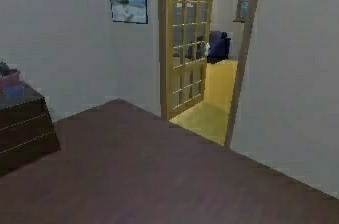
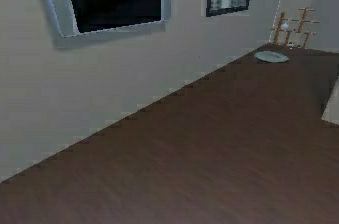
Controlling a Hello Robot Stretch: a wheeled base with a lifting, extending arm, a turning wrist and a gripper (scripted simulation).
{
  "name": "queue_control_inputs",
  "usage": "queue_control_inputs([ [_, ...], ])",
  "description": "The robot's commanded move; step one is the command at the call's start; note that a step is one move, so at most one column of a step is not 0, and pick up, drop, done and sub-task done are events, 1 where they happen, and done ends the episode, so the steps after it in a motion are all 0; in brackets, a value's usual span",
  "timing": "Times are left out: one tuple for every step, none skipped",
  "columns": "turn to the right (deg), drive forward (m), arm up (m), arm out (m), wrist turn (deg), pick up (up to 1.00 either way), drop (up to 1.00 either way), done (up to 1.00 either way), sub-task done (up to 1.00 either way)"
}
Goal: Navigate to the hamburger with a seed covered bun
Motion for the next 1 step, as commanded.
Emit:
queue_control_inputs([
  [-27.0, 0.00, 0.00, 0.00, 0.0, 0.00, 0.00, 0.00, 0.00],
])
